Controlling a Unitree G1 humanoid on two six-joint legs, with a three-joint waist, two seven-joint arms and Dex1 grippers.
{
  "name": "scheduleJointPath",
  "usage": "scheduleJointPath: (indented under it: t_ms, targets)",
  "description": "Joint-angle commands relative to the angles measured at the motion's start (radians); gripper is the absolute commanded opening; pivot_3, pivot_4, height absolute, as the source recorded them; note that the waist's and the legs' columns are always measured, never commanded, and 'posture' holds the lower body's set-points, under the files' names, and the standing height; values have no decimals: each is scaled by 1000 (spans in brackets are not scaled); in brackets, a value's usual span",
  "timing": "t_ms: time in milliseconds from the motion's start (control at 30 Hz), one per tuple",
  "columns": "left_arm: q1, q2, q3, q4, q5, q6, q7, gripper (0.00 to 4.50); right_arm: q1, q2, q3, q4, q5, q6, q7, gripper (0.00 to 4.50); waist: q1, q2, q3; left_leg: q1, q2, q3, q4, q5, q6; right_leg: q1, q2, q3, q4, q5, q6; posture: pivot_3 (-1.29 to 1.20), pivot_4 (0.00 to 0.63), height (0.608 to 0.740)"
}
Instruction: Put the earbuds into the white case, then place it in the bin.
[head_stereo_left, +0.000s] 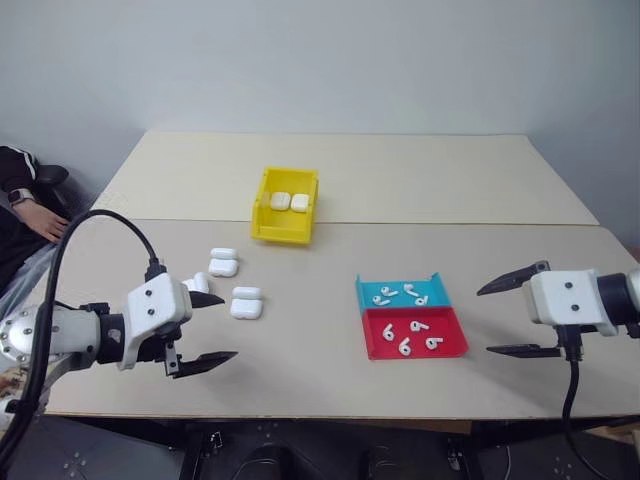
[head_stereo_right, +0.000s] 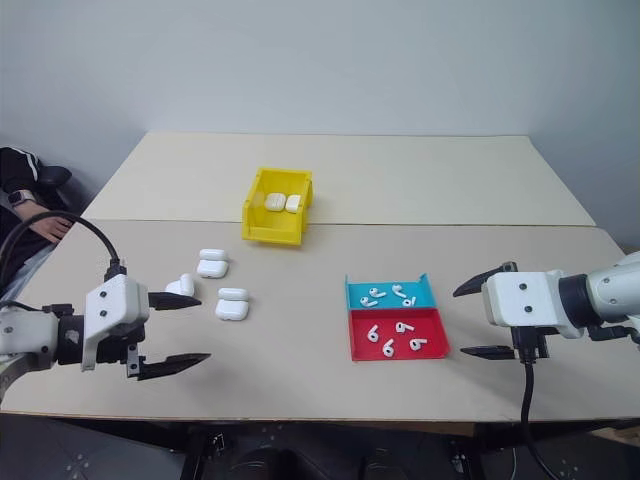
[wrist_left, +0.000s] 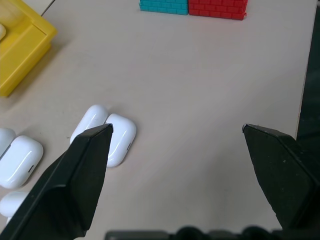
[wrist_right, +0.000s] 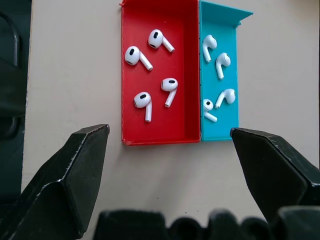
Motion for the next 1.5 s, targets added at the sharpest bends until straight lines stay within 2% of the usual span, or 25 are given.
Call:
scheduleJointPath:
  t_ms: [33, 233, 400, 467, 533, 600, 733, 833, 900, 967, 1033, 1100, 1200, 1300, 1500]
  targets:
    - [-23, 10, 37, -10, -33, 14, -6, 4500, -13, 3, -16, 1, 5, -18, -5, 4493, 0, 0, 0, 0, 0, 0, 0, 0, 0, 0, 0, 0, 0, 0, 0, 0, 150, 740]
    - [-32, -6, 48, -33, -14, 42, 63, 4500, -26, 6, -5, 12, 3, -24, -8, 4493, -1, 0, 0, 0, 0, 0, 0, 0, 0, 0, 0, 0, 0, 0, 0, 0, 150, 740]
    - [-22, 12, 76, -77, -7, 146, 139, 4500, -31, 17, 9, 23, -1, -35, -11, 4493, -1, 0, 0, 0, 0, 0, 0, 0, 0, 0, 0, 0, 0, 0, 0, 0, 150, 740]
    - [1, 64, 97, -74, 19, 171, 116, 4500, -31, 24, 17, 22, -6, -35, -15, 4493, -1, 0, 0, 0, 0, 0, 0, 0, 0, 0, 0, 0, 0, 0, 0, 0, 150, 740]
    - [-10, 156, 110, -31, -2, 292, 90, 4500, -30, 29, 18, 19, -5, -35, -16, 4493, -2, -1, 0, 0, 0, 0, 0, 0, 0, 0, 0, 0, 0, 0, 0, 0, 150, 740]
    - [-19, 235, 107, 47, -7, 320, 27, 4500, -21, 36, 16, 14, 0, -32, -16, 4493, -2, 0, 0, 0, 0, 1, 0, 0, 0, 0, 0, 0, 1, 0, 0, 0, 150, 740]
    - [-113, 376, -14, 253, 17, 277, -96, 4500, 0, 53, 29, 3, -8, -23, -33, 4493, -1, 0, 0, 0, 0, 4, -1, 0, 0, -1, 0, 0, 1, -2, 3, 0, 150, 740]
    - [-319, 441, -225, 425, 109, 198, -222, 4500, 9, 70, 47, -4, -16, -15, -52, 4493, 2, 0, 1, -1, 0, 5, -1, 0, 0, -2, 0, 0, 0, -2, 2, 0, 150, 740]
    - [-570, 393, -419, 576, 233, 171, -362, 4500, 12, 77, 57, -6, -21, -10, -58, 4493, 4, 0, 1, -2, 0, 6, -1, 0, 0, -3, 0, -1, 0, -2, 2, 0, 150, 740]
    - [-826, 301, -613, 754, 402, 149, -487, 4500, 7, 79, 65, 0, -22, -8, -58, 4493, 12, 0, 0, -2, -1, 7, 0, 0, 0, -2, 0, -2, 1, -2, 2, 0, 150, 740]
    - [-1032, 208, -774, 932, 534, 106, -551, 4500, -6, 76, 73, 17, -23, -8, -53, 4493, 17, 0, 0, -3, -2, 7, 1, 0, 0, -1, 1, -2, 1, -2, 2, 0, 150, 740]
    - [-1185, 128, -901, 1094, 610, 43, -563, 4500, -21, 68, 79, 36, -29, -5, -48, 4493, 18, -1, 0, -5, -1, 7, 2, 0, 0, -2, 1, -2, 1, 0, 1, 0, 150, 740]
    - [-1324, 42, -1028, 1284, 644, -44, -563, 4500, -40, 61, 86, 59, -35, -6, -40, 4493, 11, -3, 1, -7, -1, 7, 5, 0, 0, -3, 1, -1, 0, -1, 2, 0, 150, 740]
    - [-1406, -30, -1089, 1442, 657, -105, -563, 4500, -51, 59, 90, 67, -36, -5, -33, 4493, 1, -3, 1, -12, -1, 7, 7, 0, -1, -8, 0, 0, 0, -1, 3, 0, 150, 740]
    - [-1428, -93, -1133, 1589, 675, -275, -563, 4500, -70, 54, 93, 57, -31, 22, -25, 4493, -4, -3, 2, -16, -1, 8, 8, 2, -2, -15, 0, 1, 4, -1, 3, 0, 150, 740]
